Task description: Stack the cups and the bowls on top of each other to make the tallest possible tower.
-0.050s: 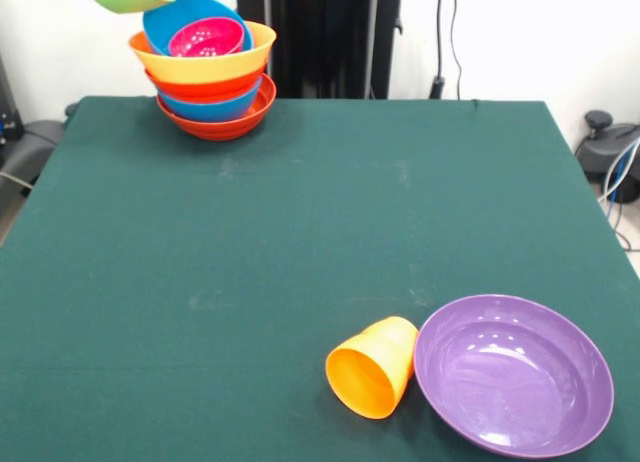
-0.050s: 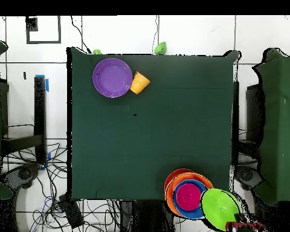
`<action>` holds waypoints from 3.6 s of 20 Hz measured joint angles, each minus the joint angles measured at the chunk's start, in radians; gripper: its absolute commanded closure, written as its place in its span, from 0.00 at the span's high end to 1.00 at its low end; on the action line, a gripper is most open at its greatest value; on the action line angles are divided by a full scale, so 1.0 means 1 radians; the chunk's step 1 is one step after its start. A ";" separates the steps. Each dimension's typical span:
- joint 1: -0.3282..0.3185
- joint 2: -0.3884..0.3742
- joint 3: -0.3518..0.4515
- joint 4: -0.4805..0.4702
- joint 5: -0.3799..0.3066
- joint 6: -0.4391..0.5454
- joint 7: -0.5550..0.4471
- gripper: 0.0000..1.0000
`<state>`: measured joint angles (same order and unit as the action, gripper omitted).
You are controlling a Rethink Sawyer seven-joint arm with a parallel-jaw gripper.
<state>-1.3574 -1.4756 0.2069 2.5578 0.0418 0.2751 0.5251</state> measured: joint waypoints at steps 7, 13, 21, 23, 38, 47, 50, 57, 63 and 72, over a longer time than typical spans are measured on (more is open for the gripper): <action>-0.028 0.026 0.012 0.036 0.000 -0.048 0.000 0.00; 0.028 0.025 -0.006 0.036 -0.043 -0.048 0.000 0.00; 0.129 0.025 -0.039 0.033 -0.093 -0.048 0.013 0.00; 0.173 0.025 -0.057 0.027 -0.106 -0.048 0.027 0.00; 0.112 0.027 0.001 0.047 -0.106 -0.074 0.096 1.00; -0.034 0.027 0.137 0.140 -0.105 -0.230 0.098 1.00; -0.033 0.026 0.145 0.153 -0.105 -0.243 0.098 1.00; -0.028 0.026 0.149 0.165 -0.105 -0.243 0.098 1.00; -0.021 0.022 0.148 0.164 -0.105 -0.242 0.098 1.00; 0.117 -0.041 0.120 0.048 -0.106 0.045 0.112 1.00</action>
<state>-1.2402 -1.5167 0.3265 2.6058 -0.0643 0.3199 0.6366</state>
